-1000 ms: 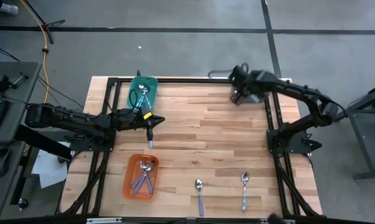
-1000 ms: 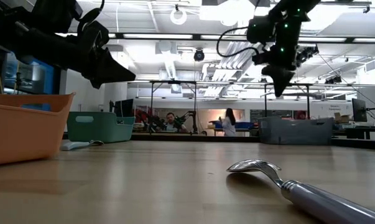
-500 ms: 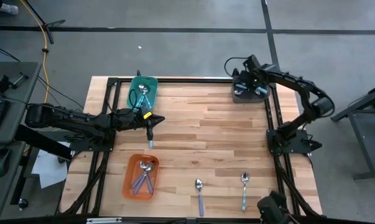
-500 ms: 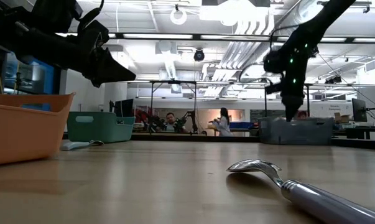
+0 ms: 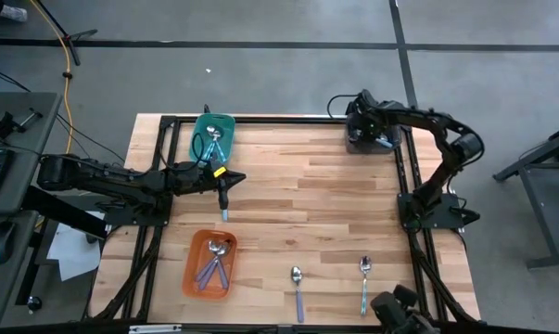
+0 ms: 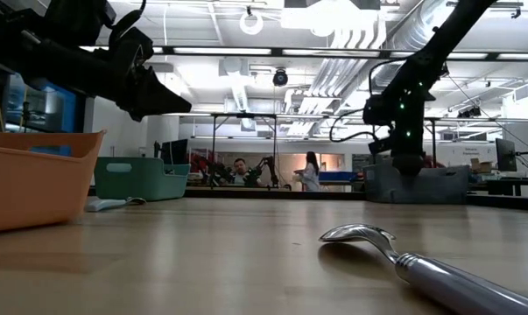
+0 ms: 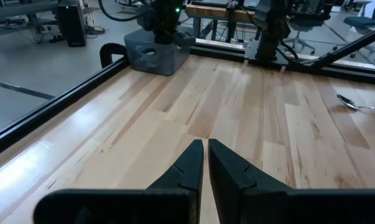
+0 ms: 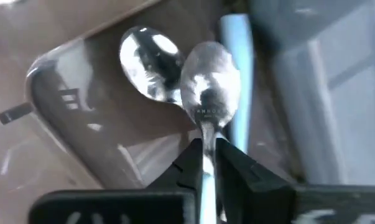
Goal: Sort silverware by color (type)
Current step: Put the light blue spoon into the black bin, then put the violet spoon into the orange bin
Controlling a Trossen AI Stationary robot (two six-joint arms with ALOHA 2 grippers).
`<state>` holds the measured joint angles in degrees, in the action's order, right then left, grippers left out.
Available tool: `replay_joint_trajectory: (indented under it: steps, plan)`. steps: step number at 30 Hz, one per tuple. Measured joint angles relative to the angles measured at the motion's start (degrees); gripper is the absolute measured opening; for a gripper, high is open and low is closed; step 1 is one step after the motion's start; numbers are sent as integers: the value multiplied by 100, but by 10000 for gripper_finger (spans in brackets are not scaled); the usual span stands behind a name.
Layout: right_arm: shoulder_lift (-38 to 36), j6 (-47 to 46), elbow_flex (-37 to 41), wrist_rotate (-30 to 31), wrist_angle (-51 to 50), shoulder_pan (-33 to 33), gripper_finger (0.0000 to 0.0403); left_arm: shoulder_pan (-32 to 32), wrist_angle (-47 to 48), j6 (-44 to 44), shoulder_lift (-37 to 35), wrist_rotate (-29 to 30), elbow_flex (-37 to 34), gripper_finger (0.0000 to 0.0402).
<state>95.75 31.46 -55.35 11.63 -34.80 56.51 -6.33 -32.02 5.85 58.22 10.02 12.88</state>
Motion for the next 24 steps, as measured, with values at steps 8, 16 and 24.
replay_joint_trajectory:
  steps: [8,16,24]
  plan:
    - [-765,-478,0,493,-111,-398,101,0,10,-98,0,0,0,15]
    - [-2134,-1715,-7,570,-819,-1417,68,0,75,-120,0,0,0,15]
    - [-2367,-3993,-9,507,-1405,-4064,10,0,88,-118,0,0,0,15]
